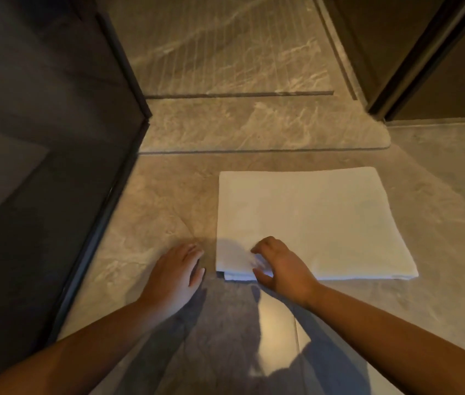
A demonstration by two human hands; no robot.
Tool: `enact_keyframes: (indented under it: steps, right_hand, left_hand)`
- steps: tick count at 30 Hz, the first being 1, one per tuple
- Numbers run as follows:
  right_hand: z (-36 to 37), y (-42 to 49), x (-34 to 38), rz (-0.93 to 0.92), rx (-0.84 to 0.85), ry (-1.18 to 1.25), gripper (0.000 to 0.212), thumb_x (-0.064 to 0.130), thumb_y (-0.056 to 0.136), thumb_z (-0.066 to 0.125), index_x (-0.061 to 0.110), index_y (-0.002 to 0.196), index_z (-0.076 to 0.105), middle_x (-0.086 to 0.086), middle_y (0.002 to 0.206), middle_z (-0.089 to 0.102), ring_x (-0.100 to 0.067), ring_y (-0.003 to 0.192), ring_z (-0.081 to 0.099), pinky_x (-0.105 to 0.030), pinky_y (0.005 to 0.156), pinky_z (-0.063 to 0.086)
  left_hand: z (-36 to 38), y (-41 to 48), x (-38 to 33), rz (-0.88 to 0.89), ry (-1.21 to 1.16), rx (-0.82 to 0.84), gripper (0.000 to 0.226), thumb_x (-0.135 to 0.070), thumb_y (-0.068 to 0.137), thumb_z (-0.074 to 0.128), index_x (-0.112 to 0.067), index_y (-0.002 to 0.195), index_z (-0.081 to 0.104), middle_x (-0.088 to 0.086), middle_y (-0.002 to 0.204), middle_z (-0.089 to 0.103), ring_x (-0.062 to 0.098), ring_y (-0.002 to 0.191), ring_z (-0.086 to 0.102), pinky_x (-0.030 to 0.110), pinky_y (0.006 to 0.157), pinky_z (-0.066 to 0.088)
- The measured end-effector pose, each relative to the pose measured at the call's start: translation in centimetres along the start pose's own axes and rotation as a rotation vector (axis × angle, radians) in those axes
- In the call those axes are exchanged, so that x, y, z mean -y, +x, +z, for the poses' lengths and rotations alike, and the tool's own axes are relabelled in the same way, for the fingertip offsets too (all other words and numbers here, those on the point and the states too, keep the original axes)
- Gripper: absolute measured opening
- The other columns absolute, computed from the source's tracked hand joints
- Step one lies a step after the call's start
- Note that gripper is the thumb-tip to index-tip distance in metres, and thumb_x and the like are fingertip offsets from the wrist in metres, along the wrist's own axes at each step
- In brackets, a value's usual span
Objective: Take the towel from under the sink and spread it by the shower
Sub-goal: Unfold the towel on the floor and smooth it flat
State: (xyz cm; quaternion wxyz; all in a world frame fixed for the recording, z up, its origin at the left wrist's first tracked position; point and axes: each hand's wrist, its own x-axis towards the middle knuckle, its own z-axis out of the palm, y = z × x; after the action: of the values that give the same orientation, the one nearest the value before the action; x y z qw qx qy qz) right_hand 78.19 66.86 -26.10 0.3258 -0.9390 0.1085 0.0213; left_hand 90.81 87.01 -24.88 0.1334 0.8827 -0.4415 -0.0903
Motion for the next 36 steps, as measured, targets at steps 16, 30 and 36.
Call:
enact_keyframes:
  steps: [16,30,36]
  right_hand:
    - [3.6,2.5,1.8,-0.077,0.088,-0.230,0.023,0.015,0.090,0.049,0.003,0.108,0.057,-0.017,0.114,0.056,-0.032,0.101,0.049,-0.043,0.078,0.048]
    - [-6.1,0.1,-2.0,0.368,-0.531,0.386,0.007,0.007,0.085,0.060,0.014,0.083,0.060,-0.002,0.080,0.061,-0.010,0.070,0.056,-0.005,0.062,0.039]
    - [-11.7,-3.5,-7.2,0.499,-0.764,0.422,0.004,0.009,0.087,0.057,0.011,0.087,0.061,-0.014,0.084,0.065,-0.034,0.078,0.061,-0.055,0.075,0.052]
  left_hand:
    - [-1.7,-2.7,1.5,0.027,-0.064,-0.070,0.036,-0.010,0.071,0.077,-0.004,0.105,0.065,0.016,0.108,0.068,0.031,0.101,0.063,0.044,0.083,0.052]
    - [1.3,2.2,-3.0,0.166,-0.090,0.045,0.036,-0.022,0.084,0.065,-0.010,0.116,0.058,0.010,0.126,0.058,0.025,0.118,0.053,0.039,0.097,0.042]
    - [2.8,6.8,-7.1,0.243,-0.115,0.116,0.039,-0.025,0.088,0.058,-0.009,0.123,0.053,0.010,0.138,0.047,0.023,0.126,0.043,0.033,0.103,0.035]
